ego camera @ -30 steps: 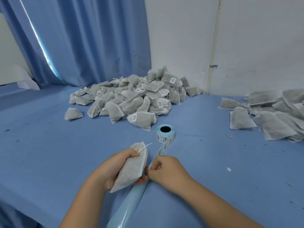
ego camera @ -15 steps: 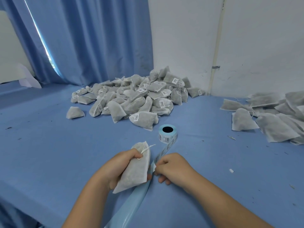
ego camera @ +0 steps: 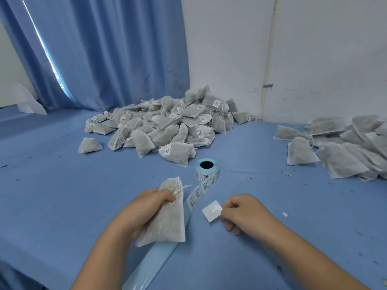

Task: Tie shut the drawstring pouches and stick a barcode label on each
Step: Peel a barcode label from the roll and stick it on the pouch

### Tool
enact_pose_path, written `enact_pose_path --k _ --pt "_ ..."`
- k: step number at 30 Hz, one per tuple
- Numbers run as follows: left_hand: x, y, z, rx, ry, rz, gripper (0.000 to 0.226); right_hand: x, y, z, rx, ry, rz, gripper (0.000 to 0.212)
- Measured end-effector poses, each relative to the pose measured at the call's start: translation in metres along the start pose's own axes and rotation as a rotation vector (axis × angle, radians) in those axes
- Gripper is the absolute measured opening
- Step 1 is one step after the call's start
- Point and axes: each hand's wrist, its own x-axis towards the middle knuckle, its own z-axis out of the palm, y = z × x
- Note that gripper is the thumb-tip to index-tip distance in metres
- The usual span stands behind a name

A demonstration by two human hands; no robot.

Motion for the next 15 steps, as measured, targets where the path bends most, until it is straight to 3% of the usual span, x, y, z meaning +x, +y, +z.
enact_pose_path --k 6,11,15 --pt "-0.007 0.020 0.020 0.158 0.114 0.201 0.007 -0.025 0.002 -0.041 0.356 -0.010 -0.159 0.013" --pt "0.002 0.035 0.070 0.094 -0.068 0.239 0.015 -0.049 -0.004 -0.075 0.776 -0.042 -0.362 0.015" --pt "0.020 0.041 0.121 0.098 -0.245 0.249 0.031 -0.054 -0.003 -0.096 0.837 0.013 -0.484 0.021"
